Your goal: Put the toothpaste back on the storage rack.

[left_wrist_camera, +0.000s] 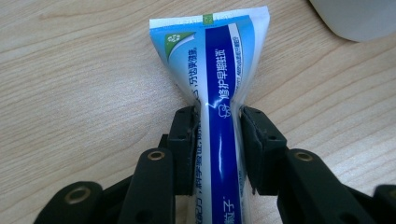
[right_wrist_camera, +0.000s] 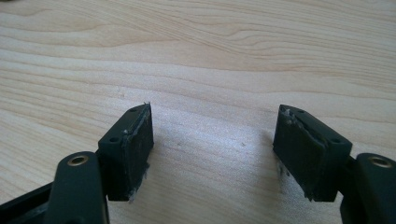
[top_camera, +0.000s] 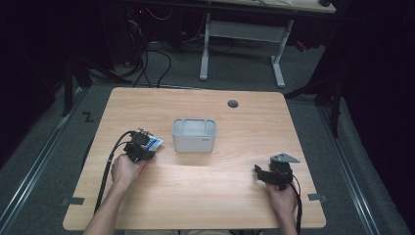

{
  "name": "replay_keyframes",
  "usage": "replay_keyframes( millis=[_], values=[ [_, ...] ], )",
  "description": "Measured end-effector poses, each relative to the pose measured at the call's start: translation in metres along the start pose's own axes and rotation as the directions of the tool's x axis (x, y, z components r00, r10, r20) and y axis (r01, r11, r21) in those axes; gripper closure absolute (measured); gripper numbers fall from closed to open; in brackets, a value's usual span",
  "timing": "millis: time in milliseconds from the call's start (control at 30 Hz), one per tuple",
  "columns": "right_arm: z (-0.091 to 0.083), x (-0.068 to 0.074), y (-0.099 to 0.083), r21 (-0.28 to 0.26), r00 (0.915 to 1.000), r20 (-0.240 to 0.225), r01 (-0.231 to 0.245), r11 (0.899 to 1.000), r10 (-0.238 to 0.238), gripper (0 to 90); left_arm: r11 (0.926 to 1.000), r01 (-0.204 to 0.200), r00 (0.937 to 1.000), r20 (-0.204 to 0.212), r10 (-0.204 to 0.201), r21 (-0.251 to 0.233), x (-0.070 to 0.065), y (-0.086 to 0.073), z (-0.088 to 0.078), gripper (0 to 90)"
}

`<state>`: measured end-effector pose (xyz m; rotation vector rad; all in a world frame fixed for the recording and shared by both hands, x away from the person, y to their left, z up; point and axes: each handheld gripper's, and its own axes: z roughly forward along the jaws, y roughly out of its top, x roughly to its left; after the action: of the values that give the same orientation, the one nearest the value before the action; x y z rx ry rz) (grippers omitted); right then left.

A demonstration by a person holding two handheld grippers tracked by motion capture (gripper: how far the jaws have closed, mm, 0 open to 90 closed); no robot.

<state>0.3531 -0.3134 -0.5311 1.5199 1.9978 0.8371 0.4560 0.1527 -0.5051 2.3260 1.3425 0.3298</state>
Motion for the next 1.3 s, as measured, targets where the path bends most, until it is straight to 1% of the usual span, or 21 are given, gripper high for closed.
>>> replay_keyframes(
  millis=[267, 367, 433, 500, 533, 600, 667, 700, 733, 767, 800, 833, 867, 900, 933, 967, 1067, 1167, 1200, 1267, 1300],
  values=[
    [0.000, 0.000, 0.000, 0.000, 1.0000, -0.001, 0.002, 1.000, -0.002, 28.5, 1.0000, -0.007, 0.9999, 0.011, 0.007, 0.004, 0.001, 0.001, -0.002, 70.1],
    [0.000, 0.000, 0.000, 0.000, 1.0000, 0.000, 0.000, 1.000, 0.000, 28.5, 1.0000, -0.007, 0.9998, 0.021, 0.007, 0.004, 0.000, 0.001, -0.003, 71.2],
    [0.000, 0.000, 0.000, -0.001, 1.0000, 0.000, 0.002, 1.000, -0.002, 28.5, 0.9998, -0.017, 0.9994, 0.030, 0.017, -0.006, -0.001, 0.001, -0.007, 71.6],
    [0.000, 0.000, 0.000, -0.001, 1.0000, -0.001, 0.001, 1.000, -0.001, 28.5, 0.9998, -0.013, 0.9993, 0.036, 0.013, -0.014, -0.001, 0.001, -0.009, 71.9],
    [0.000, 0.000, 0.000, -0.001, 1.0000, -0.001, 0.002, 1.000, -0.002, 28.5, 0.9995, -0.002, 0.9989, 0.046, 0.004, -0.032, 0.000, 0.001, -0.015, 72.0],
    [0.000, 0.000, 0.000, -0.001, 1.0000, -0.001, 0.002, 1.000, -0.002, 28.5, 0.9986, 0.004, 0.9988, 0.049, -0.001, -0.053, 0.001, 0.001, -0.021, 72.2],
    [0.000, 0.000, 0.000, 0.000, 1.0000, -0.001, 0.000, 1.000, 0.000, 28.5, 0.9980, 0.010, 0.9985, 0.055, -0.006, -0.062, 0.002, 0.001, -0.024, 72.2],
    [0.000, 0.000, 0.000, 0.000, 1.0000, -0.001, 0.000, 1.000, 0.000, 28.5, 0.9973, 0.020, 0.9979, 0.062, -0.015, -0.071, 0.003, 0.001, -0.027, 72.2],
    [0.000, 0.000, 0.000, 0.001, 1.0000, -0.001, -0.002, 1.000, 0.002, 28.5, 0.9947, 0.034, 0.9966, 0.078, -0.027, -0.097, 0.004, 0.001, -0.033, 72.3],
    [0.000, 0.000, 0.000, 0.001, 1.0000, -0.001, -0.002, 1.000, 0.002, 28.5, 0.9947, 0.034, 0.9966, 0.078, -0.027, -0.097, 0.004, 0.001, -0.033, 72.4],
    [0.000, 0.000, 0.000, 0.000, 1.0000, -0.001, -0.001, 1.000, 0.001, 28.5, 0.9925, 0.045, 0.9957, 0.086, -0.035, -0.114, 0.005, 0.001, -0.039, 72.5],
    [0.000, 0.000, 0.000, 0.000, 1.0000, -0.001, 0.000, 1.000, 0.000, 28.5, 0.9925, 0.045, 0.9957, 0.086, -0.035, -0.114, 0.005, 0.001, -0.039, 72.5],
    [0.000, 0.000, 0.000, 0.000, 1.0000, -0.001, 0.000, 1.000, 0.000, 28.5, 0.9902, 0.043, 0.9963, 0.079, -0.033, -0.132, 0.005, 0.002, -0.045, 72.5],
    [0.000, 0.000, 0.000, 0.000, 1.0000, -0.001, 0.000, 1.000, 0.000, 28.5, 0.9902, 0.043, 0.9963, 0.079, -0.033, -0.132, 0.005, 0.002, -0.045, 72.6],
    [0.000, 0.000, 0.000, 0.000, 1.0000, -0.001, 0.000, 1.000, 0.000, 28.5, 0.9874, 0.045, 0.9959, 0.084, -0.033, -0.151, 0.005, 0.004, -0.051, 72.6],
    [0.000, 0.000, 0.000, 0.000, 1.0000, -0.001, 0.000, 1.000, 0.000, 28.5, 0.9874, 0.045, 0.9959, 0.084, -0.033, -0.151, 0.005, 0.004, -0.051, 72.6],
    [0.000, 0.000, 0.000, 0.000, 1.0000, 0.000, 0.000, 1.000, 0.000, 28.5, 0.9820, 0.039, 0.9957, 0.090, -0.023, -0.185, 0.002, 0.007, -0.061, 72.7],
    [0.000, 0.000, 0.000, 0.002, 1.0000, 0.000, -0.001, 1.000, 0.001, 28.5, 0.9770, 0.040, 0.9936, 0.111, -0.016, -0.210, -0.001, 0.009, -0.068, 72.6],
    [0.000, 0.000, 0.000, 0.001, 1.0000, 0.000, -0.001, 1.000, 0.001, 28.5, 0.9745, 0.033, 0.9934, 0.114, -0.008, -0.222, -0.003, 0.010, -0.072, 72.5],
    [0.000, 0.000, 0.000, 0.001, 1.0000, 0.000, -0.001, 1.000, 0.001, 28.5, 0.9717, 0.028, 0.9929, 0.119, 0.000, -0.235, -0.005, 0.011, -0.077, 72.4],
    [0.000, 0.000, 0.000, 0.001, 1.0000, 0.000, -0.001, 1.000, 0.001, 28.5, 0.9717, 0.028, 0.9929, 0.119, 0.000, -0.235, -0.005, 0.011, -0.077, 72.4]
  ],
)
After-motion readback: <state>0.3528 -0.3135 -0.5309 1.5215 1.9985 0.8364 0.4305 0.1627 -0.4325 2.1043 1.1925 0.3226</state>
